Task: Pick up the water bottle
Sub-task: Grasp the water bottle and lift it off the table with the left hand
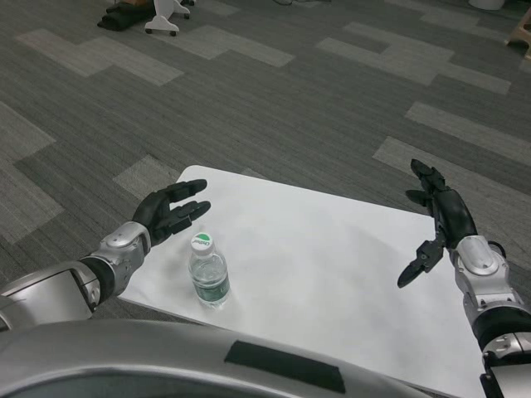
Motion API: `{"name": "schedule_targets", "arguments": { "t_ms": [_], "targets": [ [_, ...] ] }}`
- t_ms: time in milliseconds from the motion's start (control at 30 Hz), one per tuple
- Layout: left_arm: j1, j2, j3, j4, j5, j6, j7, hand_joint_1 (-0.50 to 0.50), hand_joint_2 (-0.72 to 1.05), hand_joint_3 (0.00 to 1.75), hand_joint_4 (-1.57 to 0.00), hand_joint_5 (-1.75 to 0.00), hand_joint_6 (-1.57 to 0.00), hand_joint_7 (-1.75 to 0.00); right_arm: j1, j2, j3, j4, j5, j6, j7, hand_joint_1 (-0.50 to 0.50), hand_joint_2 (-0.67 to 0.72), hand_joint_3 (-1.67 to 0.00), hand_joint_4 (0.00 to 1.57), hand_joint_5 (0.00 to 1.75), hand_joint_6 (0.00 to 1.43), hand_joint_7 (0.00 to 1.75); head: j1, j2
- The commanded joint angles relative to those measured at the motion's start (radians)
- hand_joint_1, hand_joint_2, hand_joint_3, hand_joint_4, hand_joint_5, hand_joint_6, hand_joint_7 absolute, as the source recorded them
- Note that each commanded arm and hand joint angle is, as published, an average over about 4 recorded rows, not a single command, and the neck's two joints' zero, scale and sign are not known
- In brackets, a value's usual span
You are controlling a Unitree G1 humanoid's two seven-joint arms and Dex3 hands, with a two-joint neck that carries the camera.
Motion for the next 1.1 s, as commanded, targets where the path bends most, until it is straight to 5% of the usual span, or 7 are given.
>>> {"name": "schedule_targets", "arguments": {
  "t_ms": [33,300,533,700,867,1000,1100],
  "targets": [
    [0.005,-0.002,0.006,-0.010,-0.003,0.004,-0.005,0.50,1.05,0.04,-0.41,0.00,-0.42,0.00,0.002,0.003,-0.002,0.003,0.006,0.005,0.004,-0.32,0.60,-0.16,0.00,0.82,0.00,0.07,0.001,0.002],
    [0.006,-0.035,0.011,-0.015,-0.024,-0.027,0.000,0.50,1.05,0.09,-0.47,0.00,-0.20,0.00,0.005,0.003,-0.001,0.001,0.006,0.006,0.004,-0.29,0.60,-0.16,0.00,0.78,0.00,0.07,0.002,0.004],
    [0.005,-0.045,0.008,-0.013,-0.056,-0.046,0.000,0.50,1.03,0.07,-0.45,-0.03,-0.27,0.00,0.005,0.004,0.000,0.001,0.006,0.005,0.004,-0.30,0.60,-0.16,0.00,0.80,0.00,0.07,0.003,0.005],
    [0.005,-0.044,0.003,-0.011,-0.082,-0.033,0.004,0.50,0.74,0.04,-0.52,-0.21,-0.52,0.00,0.005,0.004,0.000,0.001,0.006,0.006,0.005,-0.30,0.60,-0.16,0.00,0.78,0.00,0.07,0.003,0.007],
    [0.005,-0.044,-0.004,-0.011,-0.088,-0.030,0.003,0.50,0.12,0.09,-0.49,-0.21,-0.76,0.00,0.006,0.004,0.001,0.001,0.006,0.006,0.005,-0.32,0.60,-0.16,0.00,0.78,0.00,0.07,0.004,0.007],
    [0.005,-0.044,0.000,-0.010,-0.092,-0.030,0.002,0.50,-0.21,0.09,-0.45,-0.21,-0.79,0.00,0.006,0.004,0.000,0.001,0.006,0.006,0.005,-0.31,0.60,-0.16,0.00,0.78,0.00,0.07,0.006,0.008],
    [0.005,-0.044,0.005,-0.009,-0.107,-0.032,0.002,0.50,-0.30,0.09,-0.43,-0.18,-0.75,0.00,0.006,0.004,0.000,0.001,0.006,0.006,0.005,-0.29,0.60,-0.16,0.00,0.78,0.00,0.07,0.006,0.007]
  ]
}}
